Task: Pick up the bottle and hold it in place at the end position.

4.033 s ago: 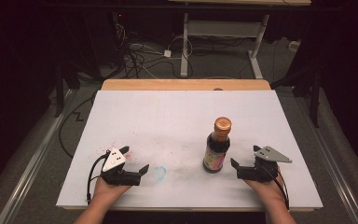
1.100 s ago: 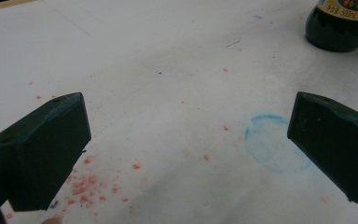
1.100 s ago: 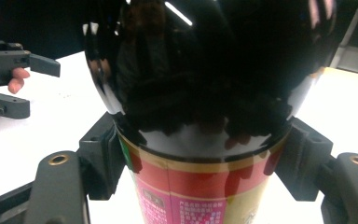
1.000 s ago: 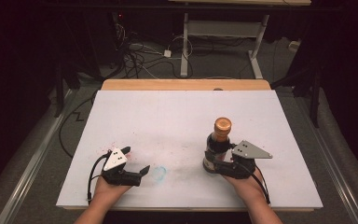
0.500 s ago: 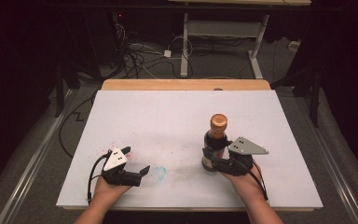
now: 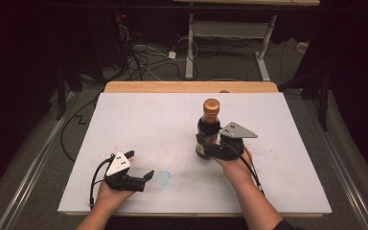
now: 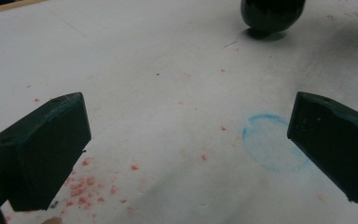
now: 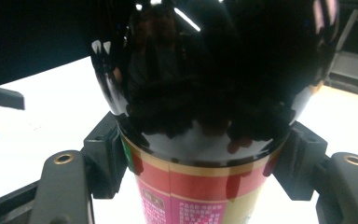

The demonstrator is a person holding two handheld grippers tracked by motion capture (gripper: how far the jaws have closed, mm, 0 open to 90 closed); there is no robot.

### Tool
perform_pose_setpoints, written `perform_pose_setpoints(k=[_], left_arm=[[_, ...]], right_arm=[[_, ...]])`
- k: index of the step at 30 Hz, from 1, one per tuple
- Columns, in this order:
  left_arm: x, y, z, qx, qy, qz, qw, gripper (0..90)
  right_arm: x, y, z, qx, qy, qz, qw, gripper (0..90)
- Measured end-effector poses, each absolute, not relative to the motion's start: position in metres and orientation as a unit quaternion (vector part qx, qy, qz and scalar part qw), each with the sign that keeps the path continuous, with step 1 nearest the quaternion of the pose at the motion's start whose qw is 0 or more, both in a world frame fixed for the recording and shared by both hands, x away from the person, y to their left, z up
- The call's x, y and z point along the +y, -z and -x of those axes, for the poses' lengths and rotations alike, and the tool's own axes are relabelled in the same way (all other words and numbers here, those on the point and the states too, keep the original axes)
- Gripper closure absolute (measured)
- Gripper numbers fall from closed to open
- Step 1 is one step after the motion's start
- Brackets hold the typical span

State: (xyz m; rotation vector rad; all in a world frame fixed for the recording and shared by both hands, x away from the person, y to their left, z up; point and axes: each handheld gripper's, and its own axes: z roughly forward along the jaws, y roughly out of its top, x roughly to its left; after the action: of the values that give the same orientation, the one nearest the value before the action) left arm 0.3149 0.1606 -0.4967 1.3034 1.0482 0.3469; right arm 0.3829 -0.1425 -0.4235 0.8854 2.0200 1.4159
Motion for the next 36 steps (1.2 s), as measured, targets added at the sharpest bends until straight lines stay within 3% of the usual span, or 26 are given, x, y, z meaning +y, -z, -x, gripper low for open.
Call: perform_pose_setpoints(k=[18, 36], left_arm=[[0.161, 0.496, -0.314, 0.460, -0.151, -0.574, 0.660, 0.0], [0.161, 0.496, -0.314, 0.460, -0.150, -0.574, 0.660, 0.0]], right_arm=[[-0.108, 0.433, -0.435, 0.741, -0.518, -0.340, 0.258, 31.4], [-0.105, 0.438, -0.437, 0.743, -0.516, -0.335, 0.262, 29.8]])
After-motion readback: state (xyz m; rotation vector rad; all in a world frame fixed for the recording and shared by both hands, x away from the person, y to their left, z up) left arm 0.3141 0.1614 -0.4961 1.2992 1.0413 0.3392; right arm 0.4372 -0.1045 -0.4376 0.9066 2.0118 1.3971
